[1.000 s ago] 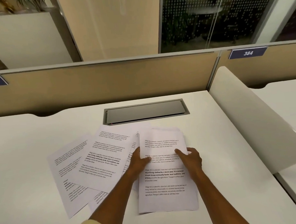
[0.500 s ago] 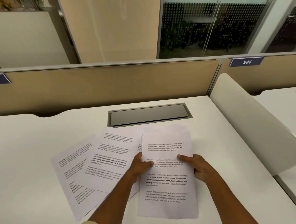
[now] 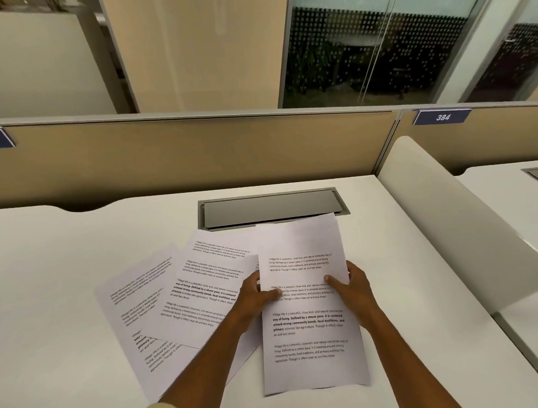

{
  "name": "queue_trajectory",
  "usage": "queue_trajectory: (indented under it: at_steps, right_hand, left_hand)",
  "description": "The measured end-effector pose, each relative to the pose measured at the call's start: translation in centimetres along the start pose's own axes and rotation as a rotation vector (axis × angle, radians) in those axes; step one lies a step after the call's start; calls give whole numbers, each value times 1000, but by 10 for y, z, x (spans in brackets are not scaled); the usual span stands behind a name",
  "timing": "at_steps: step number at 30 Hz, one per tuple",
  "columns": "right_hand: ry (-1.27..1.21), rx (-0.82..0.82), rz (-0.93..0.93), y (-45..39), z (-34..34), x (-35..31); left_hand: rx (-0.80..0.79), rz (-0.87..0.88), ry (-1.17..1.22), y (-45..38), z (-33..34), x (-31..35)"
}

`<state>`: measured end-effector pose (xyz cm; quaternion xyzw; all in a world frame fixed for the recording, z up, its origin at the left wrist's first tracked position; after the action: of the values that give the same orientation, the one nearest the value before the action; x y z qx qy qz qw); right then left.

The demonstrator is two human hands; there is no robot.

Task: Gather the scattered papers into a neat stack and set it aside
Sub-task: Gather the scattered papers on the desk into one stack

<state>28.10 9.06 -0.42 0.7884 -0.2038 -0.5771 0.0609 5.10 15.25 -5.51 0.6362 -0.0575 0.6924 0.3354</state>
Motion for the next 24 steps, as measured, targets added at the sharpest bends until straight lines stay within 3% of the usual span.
queue_trajectory:
  at_steps: [6,12,24]
  right_hand:
    - [11,64,-69,3,41,-28]
    - [-27,60,-62,2,87,-47]
    - [-48,-217,139,-5,197,-48]
  left_hand:
    - [219,79,-80,16,-21,24]
    - [385,37,-239,38,-62,42]
    - [516,-237,-476,72,-152,35]
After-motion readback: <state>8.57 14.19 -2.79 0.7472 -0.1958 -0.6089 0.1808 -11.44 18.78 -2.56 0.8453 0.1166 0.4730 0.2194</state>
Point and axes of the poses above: each hand's wrist, its own y-axis away from the middle knuckle, its own z-axis out of the palm, x = y × z, the point moved 6 cm from there along -y, towards the middle knuckle, and after that the axes turned 11 degrees about -x, right-handed, at the moved point
